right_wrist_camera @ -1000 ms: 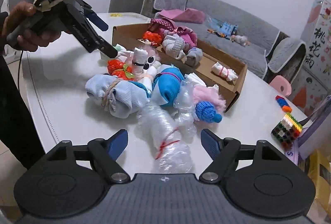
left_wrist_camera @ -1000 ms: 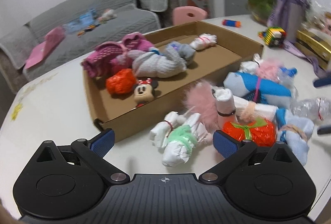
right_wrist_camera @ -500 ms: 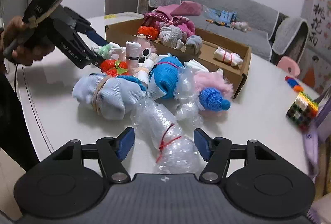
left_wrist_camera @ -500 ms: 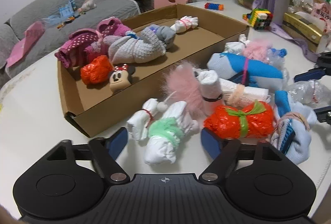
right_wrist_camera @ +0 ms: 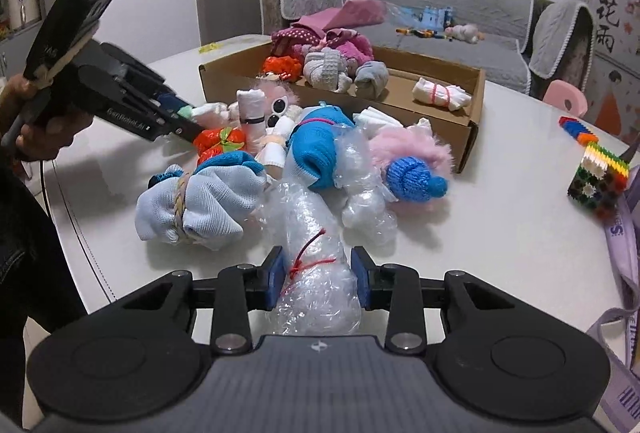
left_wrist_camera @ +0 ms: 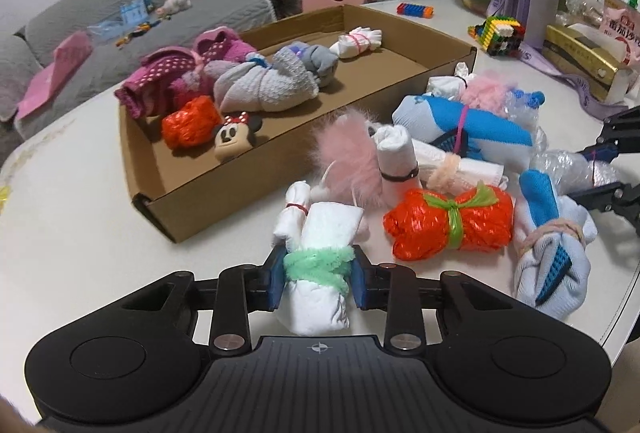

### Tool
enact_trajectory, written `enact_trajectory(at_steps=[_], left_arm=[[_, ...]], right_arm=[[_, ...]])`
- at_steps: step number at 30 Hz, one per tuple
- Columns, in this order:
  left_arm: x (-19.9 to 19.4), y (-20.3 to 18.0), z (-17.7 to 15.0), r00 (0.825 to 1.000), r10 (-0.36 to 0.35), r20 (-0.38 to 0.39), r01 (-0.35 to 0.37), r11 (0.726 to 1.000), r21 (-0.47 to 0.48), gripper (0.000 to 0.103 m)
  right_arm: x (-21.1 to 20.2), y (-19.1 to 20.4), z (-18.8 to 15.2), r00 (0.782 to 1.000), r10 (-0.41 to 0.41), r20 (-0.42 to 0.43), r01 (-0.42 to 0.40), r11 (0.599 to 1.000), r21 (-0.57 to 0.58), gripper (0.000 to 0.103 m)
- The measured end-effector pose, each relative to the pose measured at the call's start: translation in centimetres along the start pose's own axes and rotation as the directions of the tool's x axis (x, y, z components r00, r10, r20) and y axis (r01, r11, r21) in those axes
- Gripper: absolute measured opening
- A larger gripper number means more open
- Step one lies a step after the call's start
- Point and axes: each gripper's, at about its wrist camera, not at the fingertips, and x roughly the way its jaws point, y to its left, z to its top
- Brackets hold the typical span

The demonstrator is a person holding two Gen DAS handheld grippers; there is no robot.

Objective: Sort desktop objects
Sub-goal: 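Carry both held bundles over the cardboard box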

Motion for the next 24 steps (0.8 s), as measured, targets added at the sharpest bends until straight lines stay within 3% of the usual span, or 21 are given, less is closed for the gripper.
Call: enact_trajectory(at_steps=[3,4,5,6,9,14,24], left_arm=[[-0.2,-0.2,-0.2,0.999,0.042,-0.003,-0.042,0.999,-0.005,0.053],[-0.2,-0.2,-0.2,0.999,0.052,-0.005,-0.052,0.999,-0.005,0.075],[-0.1,-0.3,-0.3,0.997,0.073,-0.011,-0.073,0.997,-0.004,0.09],[-0.1,-0.5,-0.5,0.995,0.096,-0.015,-0.096,0.995,0.002,0.091],[-0.7,-1.0,-0.9,0.997,0.079,-0.007,-0.079,0.997,0.017,0.083],[-1.0,-1.4,-0.9,1.0,-0.018,-0.013,0.018,1.0,-0.006,0.042],[-2.0,-2.4,-1.3,0.999,0.02,-0.038,-0.021,0.999,-0.029,0.04]], right_arm=[[0.1,0.0,-0.1,1.0,-0.003,-0.003,0.003,1.0,-0.004,0.032],[0.1,0.2,-0.1,1.0,-0.006,-0.003,0.006,1.0,-0.013,0.032],[0.1,0.2,-0.1,1.0,-0.008,-0.002,0.008,1.0,-0.017,0.032],[0.1,0.2,-0.1,1.0,-0.007,-0.002,0.007,1.0,-0.018,0.032],[0.0,0.2,-0.2,1.0,-0.006,-0.001,0.006,1.0,-0.017,0.032],[0.0,0.2,-0.2,1.0,-0.005,-0.001,0.005,1.0,-0.015,0.032],[-0.4,0.2,-0.2,1.0,0.009,0.001,-0.009,1.0,-0.005,0.032]])
